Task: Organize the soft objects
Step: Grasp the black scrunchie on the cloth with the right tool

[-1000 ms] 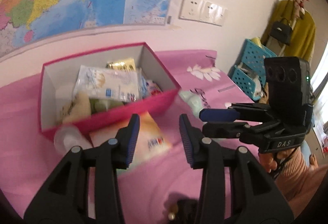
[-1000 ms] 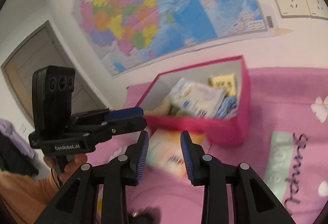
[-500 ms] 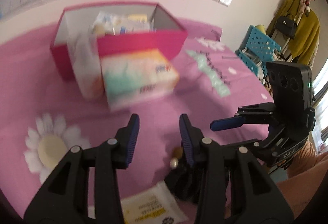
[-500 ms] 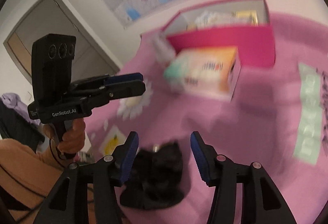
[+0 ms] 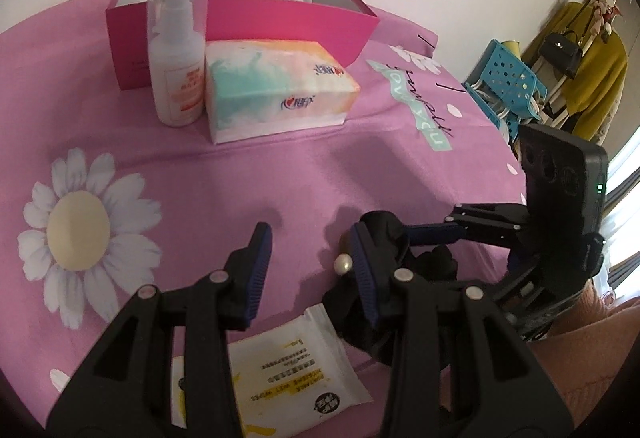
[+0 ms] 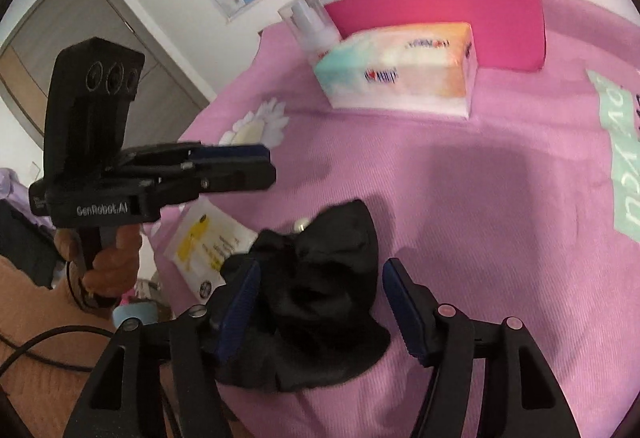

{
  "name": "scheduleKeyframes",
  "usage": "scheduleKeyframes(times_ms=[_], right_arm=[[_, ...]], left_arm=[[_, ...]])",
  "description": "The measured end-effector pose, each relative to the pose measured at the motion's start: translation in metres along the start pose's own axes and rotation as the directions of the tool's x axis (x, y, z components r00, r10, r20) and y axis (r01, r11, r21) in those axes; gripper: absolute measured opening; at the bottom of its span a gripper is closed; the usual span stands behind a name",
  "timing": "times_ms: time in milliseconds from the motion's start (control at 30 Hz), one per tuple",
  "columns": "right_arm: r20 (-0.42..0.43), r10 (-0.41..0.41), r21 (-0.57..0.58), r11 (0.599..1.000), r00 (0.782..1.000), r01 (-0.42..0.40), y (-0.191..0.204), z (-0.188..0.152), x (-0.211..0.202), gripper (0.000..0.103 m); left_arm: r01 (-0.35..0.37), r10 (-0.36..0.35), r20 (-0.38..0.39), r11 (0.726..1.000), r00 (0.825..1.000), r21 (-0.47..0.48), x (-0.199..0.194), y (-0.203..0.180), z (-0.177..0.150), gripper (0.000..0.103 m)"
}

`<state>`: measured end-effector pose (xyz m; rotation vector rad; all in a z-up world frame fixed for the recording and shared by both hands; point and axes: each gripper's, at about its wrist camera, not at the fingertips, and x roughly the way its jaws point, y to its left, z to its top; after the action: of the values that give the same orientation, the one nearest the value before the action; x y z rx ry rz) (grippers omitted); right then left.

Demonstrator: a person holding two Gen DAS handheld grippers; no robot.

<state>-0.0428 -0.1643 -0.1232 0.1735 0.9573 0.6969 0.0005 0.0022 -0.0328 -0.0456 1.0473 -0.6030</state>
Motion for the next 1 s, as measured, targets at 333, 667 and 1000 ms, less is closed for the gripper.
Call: scheduleKeyframes(times_ms=[333, 667, 1000], right_arm=[[0.052, -0.01, 0.022, 1.0, 0.999, 0.009, -0.006, 0.008, -0.001, 0.014], [0.147, 0.013, 0.059, 0.998, 0.989, -0.021, -0.016, 0.018, -0.027, 0.011], [0.181, 0.024, 0.056, 0.998, 0.983, -0.034, -0.024, 0.029, -0.035, 0.012]], left_arm=[[0.058, -0.058, -0.03, 0.998, 0.998, -0.01, 0.003, 0.001, -0.006, 0.042], [0.181, -0.181, -0.083, 0.983, 0.98, 0.001, 0.012, -0.011, -0.009, 0.044], [0.274, -0.27, -0.178, 0.962, 0.946, -0.002, 0.036, -0.026, -0.017, 0.048]])
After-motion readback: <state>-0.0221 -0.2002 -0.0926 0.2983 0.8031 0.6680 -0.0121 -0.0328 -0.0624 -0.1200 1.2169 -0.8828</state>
